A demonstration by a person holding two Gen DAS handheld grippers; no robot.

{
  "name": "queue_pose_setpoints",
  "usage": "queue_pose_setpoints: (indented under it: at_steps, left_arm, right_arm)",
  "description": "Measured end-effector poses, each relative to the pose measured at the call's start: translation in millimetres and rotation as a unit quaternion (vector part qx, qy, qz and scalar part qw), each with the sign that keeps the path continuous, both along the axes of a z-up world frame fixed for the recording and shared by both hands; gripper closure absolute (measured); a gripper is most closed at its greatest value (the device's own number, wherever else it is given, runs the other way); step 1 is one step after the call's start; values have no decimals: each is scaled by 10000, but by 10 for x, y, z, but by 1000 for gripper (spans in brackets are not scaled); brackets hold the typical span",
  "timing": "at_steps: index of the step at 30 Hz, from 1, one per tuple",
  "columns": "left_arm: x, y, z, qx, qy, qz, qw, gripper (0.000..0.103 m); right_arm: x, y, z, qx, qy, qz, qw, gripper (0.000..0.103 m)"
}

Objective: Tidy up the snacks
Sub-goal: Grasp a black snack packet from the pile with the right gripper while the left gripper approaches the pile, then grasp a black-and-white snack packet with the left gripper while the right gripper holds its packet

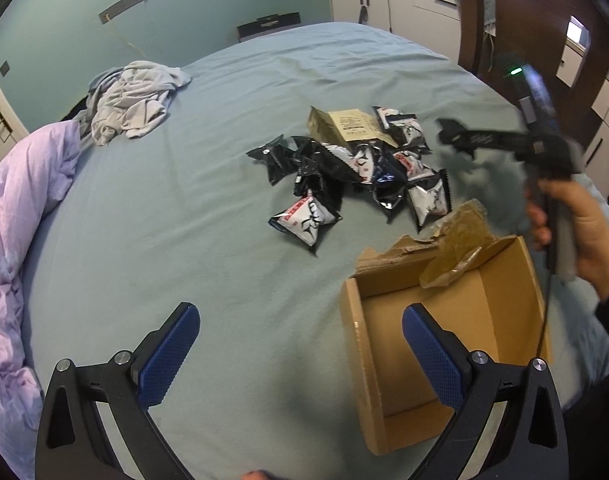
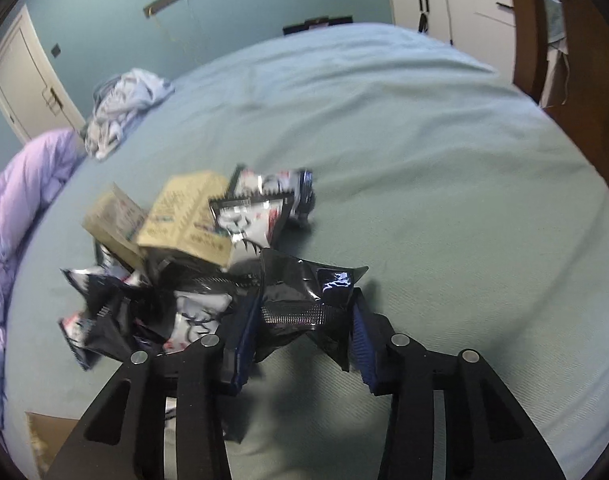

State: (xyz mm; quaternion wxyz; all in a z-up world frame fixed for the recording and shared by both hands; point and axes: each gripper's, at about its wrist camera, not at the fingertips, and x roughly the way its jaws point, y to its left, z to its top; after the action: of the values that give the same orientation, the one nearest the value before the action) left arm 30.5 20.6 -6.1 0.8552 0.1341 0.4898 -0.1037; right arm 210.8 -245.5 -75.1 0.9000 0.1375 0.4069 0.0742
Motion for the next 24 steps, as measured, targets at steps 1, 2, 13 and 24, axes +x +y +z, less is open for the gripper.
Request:
queue_pose_setpoints:
  at_steps: [1,2,13,24]
  left_arm:
    - [10,13,4,37,-32,34,10000,0]
    - [20,25,6,69,-59,62,9999,0]
    - [273,265,119,77,-294,374,9988,0]
    - [969,269,-381,-317,477,634,9963,0]
  right_arm:
    - [-73,-14,52,28,-50,-18,10000,63]
    - [-150,-28,132,64,-119,-42,9999,63]
    - [-1355,-236,996,594,-723,-105,9956,63]
    - [-2497,-239,952,176,-477,-305,9982,63]
